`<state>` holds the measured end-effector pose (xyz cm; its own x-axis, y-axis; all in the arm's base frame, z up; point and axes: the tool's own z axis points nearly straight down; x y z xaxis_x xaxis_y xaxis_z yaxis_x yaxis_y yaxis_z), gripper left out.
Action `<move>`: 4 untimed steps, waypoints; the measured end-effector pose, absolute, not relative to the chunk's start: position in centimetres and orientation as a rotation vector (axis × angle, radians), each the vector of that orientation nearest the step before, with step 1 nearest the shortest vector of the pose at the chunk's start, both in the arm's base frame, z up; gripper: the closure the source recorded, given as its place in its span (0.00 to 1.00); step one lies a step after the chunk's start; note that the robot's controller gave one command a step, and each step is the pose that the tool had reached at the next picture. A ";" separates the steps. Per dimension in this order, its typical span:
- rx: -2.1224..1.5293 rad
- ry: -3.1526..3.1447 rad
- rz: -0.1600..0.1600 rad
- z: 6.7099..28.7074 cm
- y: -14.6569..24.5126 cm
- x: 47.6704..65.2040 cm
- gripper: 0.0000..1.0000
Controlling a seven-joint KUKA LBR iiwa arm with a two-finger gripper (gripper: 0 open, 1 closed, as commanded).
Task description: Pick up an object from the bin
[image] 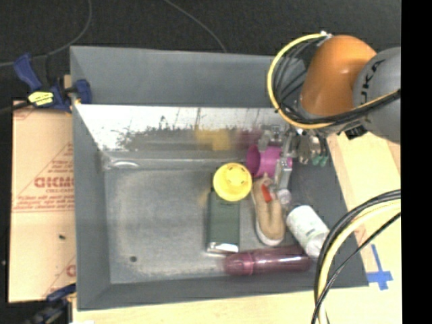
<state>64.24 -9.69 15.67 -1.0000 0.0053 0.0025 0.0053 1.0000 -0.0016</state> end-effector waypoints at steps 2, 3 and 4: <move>-0.364 -3.127 -0.005 9.1 -13.2 65.9 0.00; -0.355 -3.124 0.002 9.0 -13.2 65.6 0.00; -0.876 -3.029 -0.007 10.2 -11.4 65.5 0.00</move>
Offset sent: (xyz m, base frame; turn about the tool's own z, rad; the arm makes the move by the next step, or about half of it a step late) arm 0.0117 -0.0387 -0.0867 0.2507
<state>65.52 -11.38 10.24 -0.8454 0.5340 -0.0095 0.5340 0.8455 0.0075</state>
